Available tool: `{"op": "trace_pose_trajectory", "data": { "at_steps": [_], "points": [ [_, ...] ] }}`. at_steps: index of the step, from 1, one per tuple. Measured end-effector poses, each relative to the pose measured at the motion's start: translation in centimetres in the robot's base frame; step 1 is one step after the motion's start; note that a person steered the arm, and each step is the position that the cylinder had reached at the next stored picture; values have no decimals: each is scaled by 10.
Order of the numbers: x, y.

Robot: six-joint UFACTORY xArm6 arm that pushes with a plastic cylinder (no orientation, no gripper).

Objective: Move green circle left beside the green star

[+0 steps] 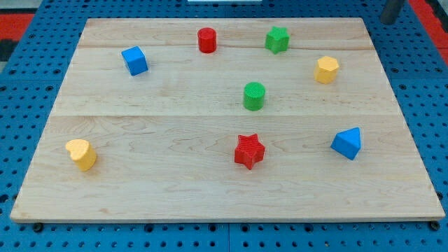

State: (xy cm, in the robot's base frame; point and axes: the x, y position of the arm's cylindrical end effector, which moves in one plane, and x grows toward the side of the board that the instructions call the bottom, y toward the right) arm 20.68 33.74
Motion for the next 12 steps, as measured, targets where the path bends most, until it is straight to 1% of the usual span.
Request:
{"op": "trace_pose_trajectory", "data": {
  "at_steps": [2, 3, 4, 5, 6, 7, 8, 9, 10, 11, 12],
  "points": [
    [2, 2],
    [12, 2],
    [36, -2],
    [79, -30],
    [103, -57],
    [125, -70],
    [160, -70],
    [217, -98],
    [245, -165],
    [247, -242],
    [224, -280]
  ]
}}
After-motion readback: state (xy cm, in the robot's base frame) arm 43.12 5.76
